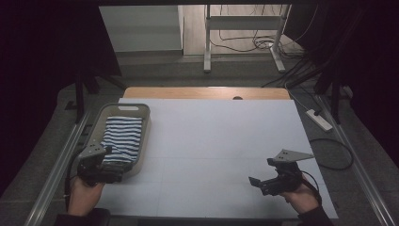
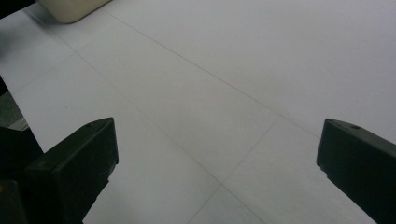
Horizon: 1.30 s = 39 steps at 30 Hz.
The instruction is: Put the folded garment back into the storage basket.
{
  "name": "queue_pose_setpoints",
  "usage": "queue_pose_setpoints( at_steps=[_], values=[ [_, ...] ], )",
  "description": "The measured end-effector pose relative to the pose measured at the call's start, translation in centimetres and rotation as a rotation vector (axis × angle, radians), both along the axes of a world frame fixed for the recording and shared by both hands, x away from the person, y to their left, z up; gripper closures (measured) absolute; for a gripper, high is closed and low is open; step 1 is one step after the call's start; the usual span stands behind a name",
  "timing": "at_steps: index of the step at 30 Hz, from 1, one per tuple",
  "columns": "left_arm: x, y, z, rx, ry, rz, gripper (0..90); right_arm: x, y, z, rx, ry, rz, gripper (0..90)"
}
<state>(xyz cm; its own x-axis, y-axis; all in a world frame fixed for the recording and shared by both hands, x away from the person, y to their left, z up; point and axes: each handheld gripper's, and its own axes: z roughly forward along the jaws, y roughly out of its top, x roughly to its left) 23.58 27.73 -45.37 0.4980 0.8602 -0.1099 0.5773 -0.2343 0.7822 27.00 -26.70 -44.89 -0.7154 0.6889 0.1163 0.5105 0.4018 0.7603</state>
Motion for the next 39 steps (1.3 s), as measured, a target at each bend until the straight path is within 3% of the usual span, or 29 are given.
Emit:
queue_pose_setpoints(
  at_steps=[13, 23, 34, 39],
  values=[
    [-1.5, 0.9, -0.4, -0.004, -0.013, 0.025, 0.0, -1.5, -2.1, -0.1, 0.001, -0.005, -0.057, 0.0],
    [-2.9, 1.6, -0.9, -0.02, -0.016, 0.057, 0.0, -2.8, -4.0, -0.2, -0.01, -0.018, -0.136, 0.0],
    [-3.8, 1.5, -1.4, 0.011, -0.041, 0.058, 0.0, -4.3, -5.3, -0.1, -0.003, -0.023, -0.198, 0.0],
    [-3.8, 1.5, -1.6, 0.017, -0.031, 0.059, 0.0, -4.4, -5.5, -0.1, 0.002, -0.018, -0.212, 0.0]
  ],
)
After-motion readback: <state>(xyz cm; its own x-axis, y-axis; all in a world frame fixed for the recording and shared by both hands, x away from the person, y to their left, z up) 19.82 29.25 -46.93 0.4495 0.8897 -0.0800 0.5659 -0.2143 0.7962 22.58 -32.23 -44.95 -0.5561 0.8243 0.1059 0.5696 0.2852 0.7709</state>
